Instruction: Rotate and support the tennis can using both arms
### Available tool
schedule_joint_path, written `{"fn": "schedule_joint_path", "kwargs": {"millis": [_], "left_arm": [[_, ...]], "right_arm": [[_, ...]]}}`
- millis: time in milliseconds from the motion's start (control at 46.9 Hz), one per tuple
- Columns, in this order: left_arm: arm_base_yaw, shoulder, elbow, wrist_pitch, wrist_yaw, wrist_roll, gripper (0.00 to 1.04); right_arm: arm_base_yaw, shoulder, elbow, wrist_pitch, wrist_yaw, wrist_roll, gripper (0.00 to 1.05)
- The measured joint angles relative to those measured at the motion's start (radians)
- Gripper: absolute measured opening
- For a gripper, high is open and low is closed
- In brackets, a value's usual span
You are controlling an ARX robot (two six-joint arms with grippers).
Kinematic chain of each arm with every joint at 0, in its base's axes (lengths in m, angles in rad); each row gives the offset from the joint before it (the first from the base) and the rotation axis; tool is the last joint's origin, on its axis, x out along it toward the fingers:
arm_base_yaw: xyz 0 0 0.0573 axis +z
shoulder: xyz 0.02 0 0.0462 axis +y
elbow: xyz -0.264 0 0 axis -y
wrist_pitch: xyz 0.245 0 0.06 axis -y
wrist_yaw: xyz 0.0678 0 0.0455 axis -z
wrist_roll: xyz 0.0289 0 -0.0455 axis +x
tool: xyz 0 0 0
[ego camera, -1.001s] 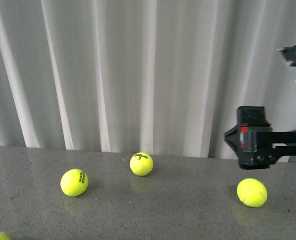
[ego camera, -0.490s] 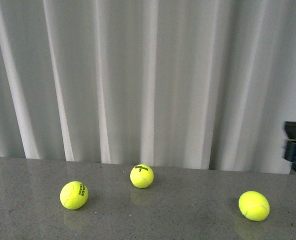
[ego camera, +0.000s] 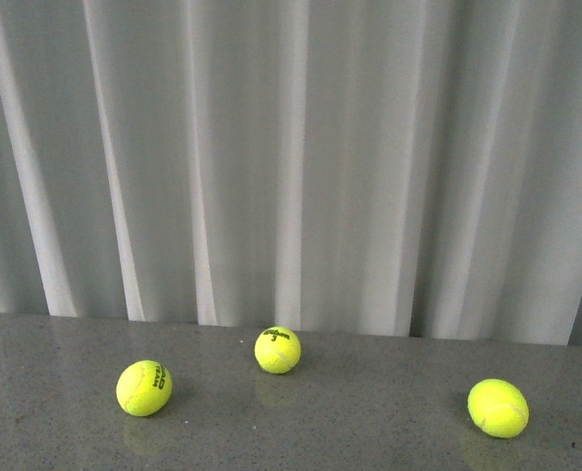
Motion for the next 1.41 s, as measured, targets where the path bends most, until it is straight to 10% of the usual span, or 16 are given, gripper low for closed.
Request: {"fn": "schedule_joint_path", "kwargs": {"millis": [1406], "left_arm": [[0.0,0.0,0.0,0.0,0.0,0.0,0.98]], "right_arm": [[-0.103,-0.769,-0.129,-0.619,-0.104,0.0,0.03]]}}
